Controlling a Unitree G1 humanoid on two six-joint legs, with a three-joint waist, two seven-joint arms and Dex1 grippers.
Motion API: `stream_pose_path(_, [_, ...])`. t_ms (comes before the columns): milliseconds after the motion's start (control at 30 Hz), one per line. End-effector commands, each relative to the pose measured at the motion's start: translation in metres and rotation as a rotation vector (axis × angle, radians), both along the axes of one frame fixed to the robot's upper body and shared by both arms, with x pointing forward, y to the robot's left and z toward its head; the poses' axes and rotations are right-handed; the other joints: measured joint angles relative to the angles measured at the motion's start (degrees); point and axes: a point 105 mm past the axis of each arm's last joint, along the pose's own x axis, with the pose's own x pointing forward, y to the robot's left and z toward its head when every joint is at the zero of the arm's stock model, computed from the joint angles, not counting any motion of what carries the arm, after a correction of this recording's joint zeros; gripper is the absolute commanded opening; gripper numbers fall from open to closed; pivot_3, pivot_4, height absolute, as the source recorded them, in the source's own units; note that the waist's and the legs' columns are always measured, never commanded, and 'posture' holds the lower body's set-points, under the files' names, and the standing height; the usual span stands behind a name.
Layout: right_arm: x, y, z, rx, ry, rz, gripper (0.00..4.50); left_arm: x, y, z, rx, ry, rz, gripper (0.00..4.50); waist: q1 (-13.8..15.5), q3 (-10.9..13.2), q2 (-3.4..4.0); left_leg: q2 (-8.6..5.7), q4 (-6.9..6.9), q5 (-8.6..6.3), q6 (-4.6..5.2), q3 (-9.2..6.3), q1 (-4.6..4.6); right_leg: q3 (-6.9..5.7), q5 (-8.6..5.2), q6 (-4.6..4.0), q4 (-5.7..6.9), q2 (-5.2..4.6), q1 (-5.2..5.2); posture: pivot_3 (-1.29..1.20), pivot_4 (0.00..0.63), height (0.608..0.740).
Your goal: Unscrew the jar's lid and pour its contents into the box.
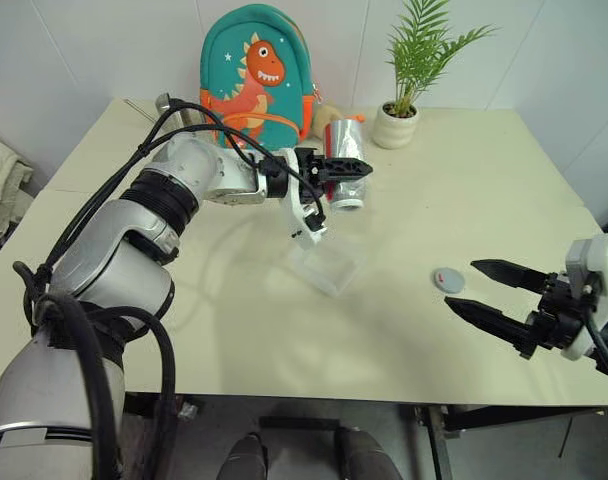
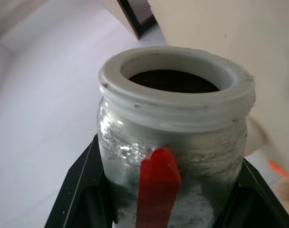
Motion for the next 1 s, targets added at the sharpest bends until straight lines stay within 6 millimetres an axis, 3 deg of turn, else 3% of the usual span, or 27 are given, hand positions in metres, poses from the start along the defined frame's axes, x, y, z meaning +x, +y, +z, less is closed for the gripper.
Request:
stream_pose_path(33, [-0.001,-0.006,0.013,-0.017,-0.067,-0.032,4.46,0.001,0.005,0.006,0.032,-0.136,-0.045,1.93,0.06,0.05,-0.08,0.01,0.0,0.0,0.0,0.0,0.0,-0.01,0.0,0.0,0.0,0.0,0.0,0.0,0.15,0.74])
stream_pose_path(300, [0.01,0.0,0.013,-0.011,-0.079,-0.034,4.46,-0.002,0.0,-0.013,0.031,-0.242,-0.157,1.93,0.2,0.09,-0.16,0.0,-0.02,-0.02,-0.01,0.02,-0.02,0.0,0.0,0.0,-0.01,-0.01,-0.01,0.0,0.15,0.74])
stream_pose_path(500, [0.015,0.003,0.013,-0.015,-0.086,-0.036,4.46,0.001,0.003,-0.001,-0.061,-0.191,-0.117,1.93,0.14,0.1,-0.17,0.0,-0.02,-0.02,-0.01,0.02,-0.02,-0.01,0.0,0.0,0.01,-0.01,-0.02,0.0,0.15,0.74])
stream_pose_path(600, [0.015,0.003,0.012,-0.02,-0.086,-0.034,4.46,0.017,0.024,0.009,-0.312,0.128,0.079,1.93,0.08,0.1,-0.17,0.0,-0.02,-0.02,-0.01,0.04,-0.02,-0.01,0.0,-0.01,0.03,-0.02,-0.02,0.0,0.15,0.74])
stream_pose_path(733, [0.017,0.001,0.014,-0.031,-0.088,-0.028,4.46,0.023,0.038,0.006,-0.538,0.422,0.155,1.93,0.14,0.08,-0.15,0.02,-0.03,-0.02,-0.01,0.07,0.02,0.0,0.0,-0.03,0.08,-0.02,-0.02,0.0,0.15,0.74])
stream_pose_path(833, [0.021,0.001,0.015,-0.04,-0.091,-0.019,4.46,0.039,0.059,0.005,-0.823,0.68,0.258,1.93,0.21,0.08,-0.14,-0.02,0.02,-0.01,0.0,0.1,0.03,0.01,0.01,-0.04,0.18,-0.07,-0.01,0.0,0.15,0.74])
stream_pose_path(900, [0.023,0.001,0.016,-0.044,-0.093,-0.012,4.46,0.046,0.071,0.0,-0.946,0.81,0.294,1.93,0.21,0.08,-0.14,-0.01,0.06,0.01,0.03,0.1,0.04,0.01,0.01,-0.05,0.27,-0.07,-0.02,0.0,0.15,0.74])
stream_pose_path(1000, [0.028,0.001,0.017,-0.056,-0.095,0.0,4.46,0.066,0.1,-0.031,-1.287,1.244,0.385,1.93,0.12,0.05,-0.09,-0.01,0.09,0.06,0.09,0.08,0.09,0.0,0.02,-0.07,0.39,-0.05,-0.02,0.0,0.15,0.74])
